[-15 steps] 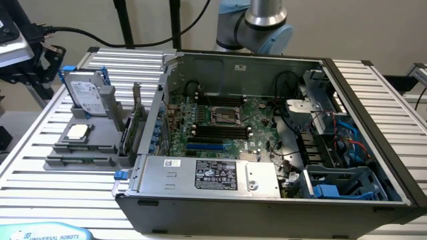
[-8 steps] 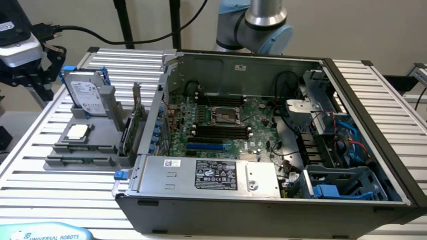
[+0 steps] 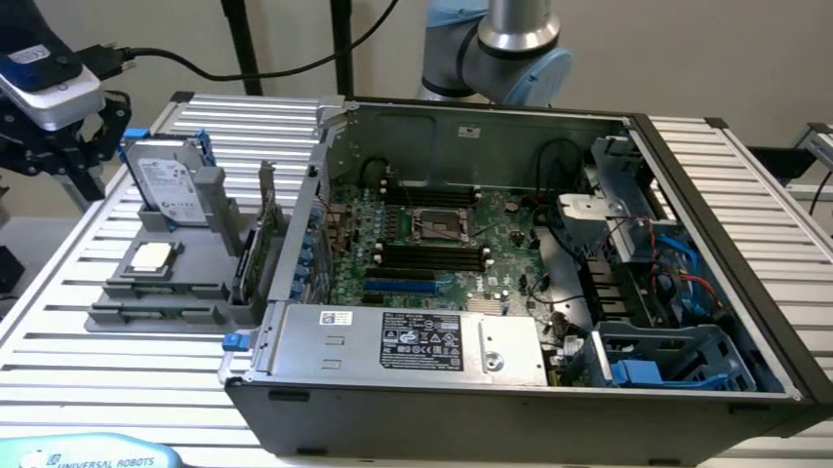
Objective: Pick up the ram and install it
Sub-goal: 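Pick up the ram and move it above insertion slot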
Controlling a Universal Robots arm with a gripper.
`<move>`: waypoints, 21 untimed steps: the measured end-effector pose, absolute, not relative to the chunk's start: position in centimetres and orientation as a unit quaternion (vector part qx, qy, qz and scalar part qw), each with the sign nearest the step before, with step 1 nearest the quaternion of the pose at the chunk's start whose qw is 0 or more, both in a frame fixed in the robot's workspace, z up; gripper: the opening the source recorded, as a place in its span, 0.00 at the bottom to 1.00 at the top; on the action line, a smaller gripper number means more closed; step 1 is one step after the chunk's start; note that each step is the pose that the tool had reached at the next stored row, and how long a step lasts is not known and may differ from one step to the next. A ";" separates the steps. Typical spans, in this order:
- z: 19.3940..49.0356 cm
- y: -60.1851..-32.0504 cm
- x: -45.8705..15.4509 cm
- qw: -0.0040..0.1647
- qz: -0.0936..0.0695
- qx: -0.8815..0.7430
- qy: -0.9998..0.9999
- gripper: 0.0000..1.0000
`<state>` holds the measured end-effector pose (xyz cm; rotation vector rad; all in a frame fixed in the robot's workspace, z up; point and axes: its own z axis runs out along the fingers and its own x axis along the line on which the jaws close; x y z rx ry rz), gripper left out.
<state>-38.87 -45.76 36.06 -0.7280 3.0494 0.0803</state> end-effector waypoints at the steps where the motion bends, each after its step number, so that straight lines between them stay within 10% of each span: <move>1: 36.0 -45.8 -38.9 0.003 0.026 -0.241 0.970 0.11; 21: 34.7 -45.8 -38.9 -0.002 0.026 -0.413 0.911 0.11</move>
